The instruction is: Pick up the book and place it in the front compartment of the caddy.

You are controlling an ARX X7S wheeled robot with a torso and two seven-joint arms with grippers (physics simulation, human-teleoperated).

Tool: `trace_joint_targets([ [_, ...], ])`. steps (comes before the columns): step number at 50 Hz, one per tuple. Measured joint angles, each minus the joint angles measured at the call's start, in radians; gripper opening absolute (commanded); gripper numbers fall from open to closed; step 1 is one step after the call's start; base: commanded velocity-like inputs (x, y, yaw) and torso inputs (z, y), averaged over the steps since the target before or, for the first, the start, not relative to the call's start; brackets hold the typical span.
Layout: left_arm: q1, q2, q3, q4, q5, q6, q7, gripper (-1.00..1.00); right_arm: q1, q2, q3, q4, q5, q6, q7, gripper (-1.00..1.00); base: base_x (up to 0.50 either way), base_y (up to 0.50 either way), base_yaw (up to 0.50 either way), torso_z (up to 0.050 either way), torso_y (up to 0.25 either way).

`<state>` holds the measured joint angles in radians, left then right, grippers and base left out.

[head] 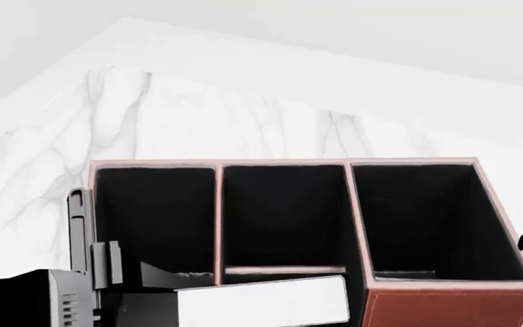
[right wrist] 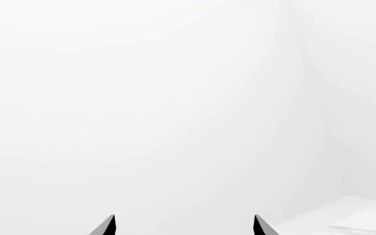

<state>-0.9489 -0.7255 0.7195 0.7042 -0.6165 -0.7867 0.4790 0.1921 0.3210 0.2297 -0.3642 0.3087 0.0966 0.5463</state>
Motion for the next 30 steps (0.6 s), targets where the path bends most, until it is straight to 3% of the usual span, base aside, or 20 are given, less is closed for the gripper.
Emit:
trace_joint_targets([
  [9, -0.059, 0.031, 0.031, -0.077, 0.07, 0.05, 0.038, -1.0, 0.0, 0.002, -0.001, 0.001, 0.001, -0.003, 0.001, 1.0, 0.0, 0.0, 0.0, 0.0, 0.001],
  [30, -0.106, 0.092, 0.098, -0.334, 0.278, 0.321, 0.106, -1.0, -0.004, 0.006, -0.003, 0.0, -0.001, -0.016, 0.005, 1.0, 0.0, 0.0, 0.0, 0.0, 0.001],
])
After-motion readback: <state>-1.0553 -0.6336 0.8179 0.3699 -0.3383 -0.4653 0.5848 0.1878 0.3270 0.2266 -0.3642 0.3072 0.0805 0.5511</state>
